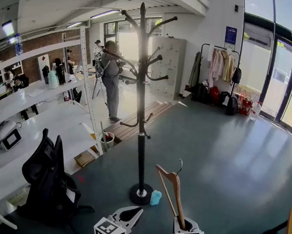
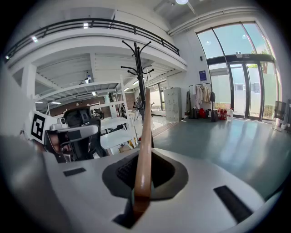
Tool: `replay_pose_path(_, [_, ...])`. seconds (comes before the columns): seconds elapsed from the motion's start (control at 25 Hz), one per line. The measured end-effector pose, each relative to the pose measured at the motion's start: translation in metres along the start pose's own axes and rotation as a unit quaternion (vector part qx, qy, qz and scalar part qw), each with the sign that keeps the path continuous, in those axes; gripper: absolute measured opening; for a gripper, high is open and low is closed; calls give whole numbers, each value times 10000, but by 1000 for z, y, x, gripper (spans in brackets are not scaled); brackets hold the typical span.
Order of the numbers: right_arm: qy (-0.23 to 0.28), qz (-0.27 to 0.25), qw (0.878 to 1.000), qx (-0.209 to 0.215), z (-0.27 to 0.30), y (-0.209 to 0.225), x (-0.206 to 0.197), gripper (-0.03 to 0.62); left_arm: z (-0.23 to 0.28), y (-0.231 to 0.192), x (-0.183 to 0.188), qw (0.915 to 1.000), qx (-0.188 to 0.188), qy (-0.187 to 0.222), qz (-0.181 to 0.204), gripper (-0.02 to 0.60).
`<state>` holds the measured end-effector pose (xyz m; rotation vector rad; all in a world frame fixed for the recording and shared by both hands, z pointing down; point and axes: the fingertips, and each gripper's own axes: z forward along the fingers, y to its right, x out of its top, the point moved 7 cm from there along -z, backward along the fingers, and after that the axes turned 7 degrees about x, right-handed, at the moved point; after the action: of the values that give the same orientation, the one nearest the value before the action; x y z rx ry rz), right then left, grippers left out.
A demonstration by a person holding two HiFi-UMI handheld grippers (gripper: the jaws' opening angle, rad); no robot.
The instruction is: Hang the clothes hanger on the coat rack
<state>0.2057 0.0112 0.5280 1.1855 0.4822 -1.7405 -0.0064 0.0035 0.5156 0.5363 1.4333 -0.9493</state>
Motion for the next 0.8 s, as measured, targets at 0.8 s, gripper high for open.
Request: replay_pose_path(0.8, [109,113,9990,-427,78,28,60,28,66,-84,25,9996,-254,-77,43,0])
